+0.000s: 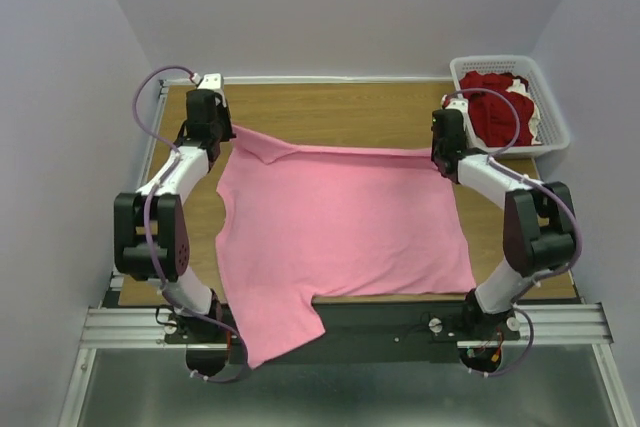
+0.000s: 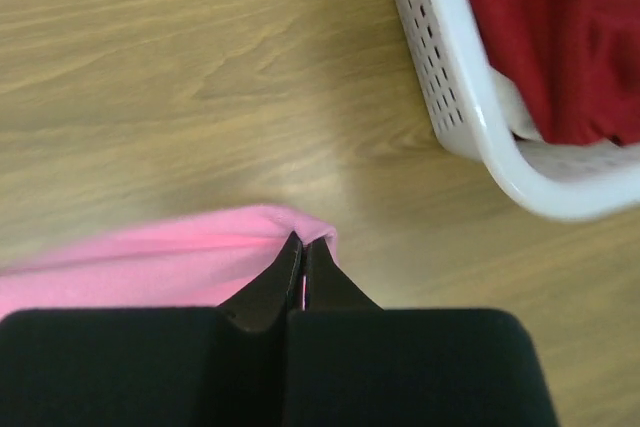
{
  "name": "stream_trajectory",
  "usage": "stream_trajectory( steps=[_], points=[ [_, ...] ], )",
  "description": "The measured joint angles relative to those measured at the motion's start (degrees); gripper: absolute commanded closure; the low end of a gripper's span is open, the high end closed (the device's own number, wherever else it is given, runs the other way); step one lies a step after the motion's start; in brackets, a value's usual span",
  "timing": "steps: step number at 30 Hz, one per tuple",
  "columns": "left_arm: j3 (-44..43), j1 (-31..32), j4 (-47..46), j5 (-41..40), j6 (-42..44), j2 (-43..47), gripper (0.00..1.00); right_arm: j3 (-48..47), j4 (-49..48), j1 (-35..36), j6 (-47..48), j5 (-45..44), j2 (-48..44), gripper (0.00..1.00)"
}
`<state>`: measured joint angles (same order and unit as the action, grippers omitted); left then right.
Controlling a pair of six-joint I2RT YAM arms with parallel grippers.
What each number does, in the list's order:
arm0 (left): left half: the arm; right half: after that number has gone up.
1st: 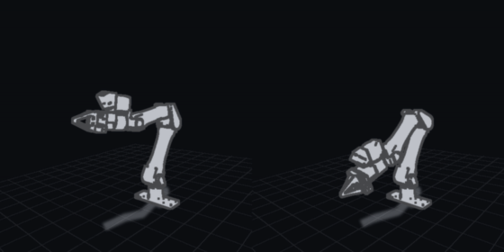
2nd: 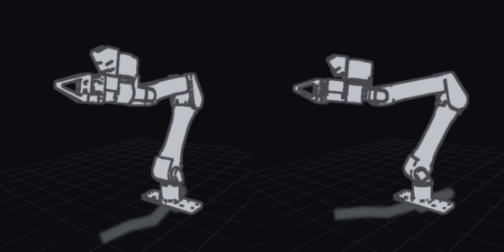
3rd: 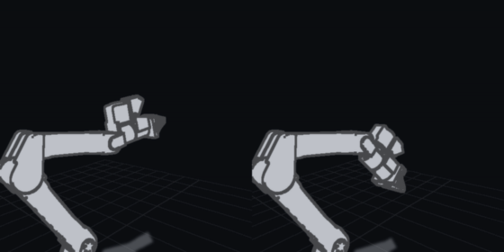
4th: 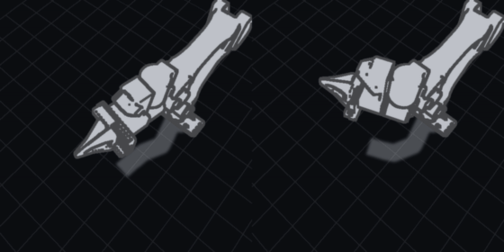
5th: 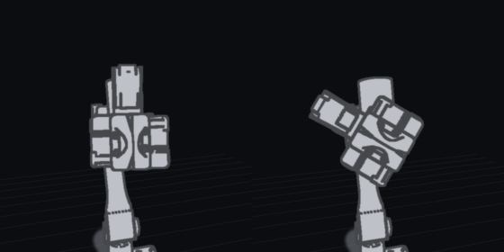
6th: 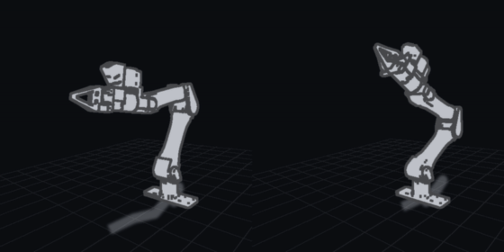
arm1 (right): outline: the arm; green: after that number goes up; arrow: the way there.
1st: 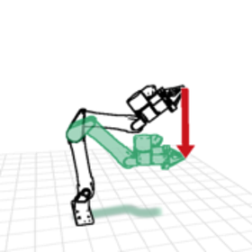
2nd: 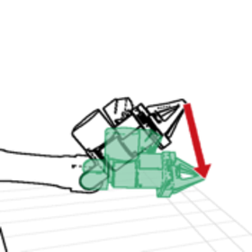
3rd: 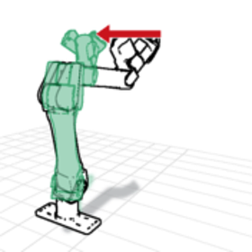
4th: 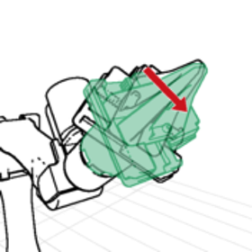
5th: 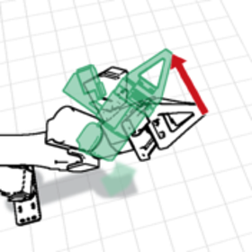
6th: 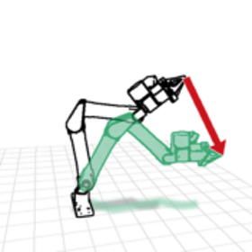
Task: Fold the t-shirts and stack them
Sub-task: Flatten the tshirt out, then fold the tshirt
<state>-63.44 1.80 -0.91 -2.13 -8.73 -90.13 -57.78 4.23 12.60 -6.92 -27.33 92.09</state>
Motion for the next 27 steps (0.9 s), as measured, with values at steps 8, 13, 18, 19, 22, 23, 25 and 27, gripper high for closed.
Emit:
stream_trajectory(
  steps=[8, 13, 18, 19, 22, 23, 25, 27],
  points=[
    [-6.6, 0.0, -3.4, 0.3, -0.3, -12.0, 1.00, -5.3, -8.6, -4.8, 0.6, 1.6, 14.0, 0.99],
    [-8.8, 0.0, -4.2, 0.9, -0.6, -13.3, 1.00, -9.6, -11.1, -6.3, 1.3, 3.7, 17.4, 0.99],
    [-10.1, 0.0, -3.5, 1.2, -1.2, -13.2, 1.00, -11.0, -11.9, -6.5, 2.3, 4.2, 17.5, 0.99],
    [-10.2, 0.0, -3.2, 1.3, -1.4, -13.0, 1.00, -11.1, -12.0, -6.6, 2.5, 4.2, 17.5, 0.99],
    [-10.2, 0.0, -1.3, 1.4, -2.2, -12.0, 1.00, -11.1, -11.9, -6.8, 2.8, 4.2, 17.4, 0.99],
    [-10.2, 0.0, -0.1, 1.4, -2.6, -11.3, 1.00, -11.1, -11.9, -6.8, 3.0, 4.2, 17.4, 0.99],
    [-10.2, 0.0, 1.5, 1.6, -3.3, -10.1, 1.00, -11.1, -11.8, -7.0, 3.1, 4.2, 17.4, 0.99],
    [-10.2, 0.0, 3.3, 1.8, -4.0, -9.0, 1.00, -11.1, -11.5, -7.1, 3.1, 4.2, 17.4, 0.99]
  ],
)
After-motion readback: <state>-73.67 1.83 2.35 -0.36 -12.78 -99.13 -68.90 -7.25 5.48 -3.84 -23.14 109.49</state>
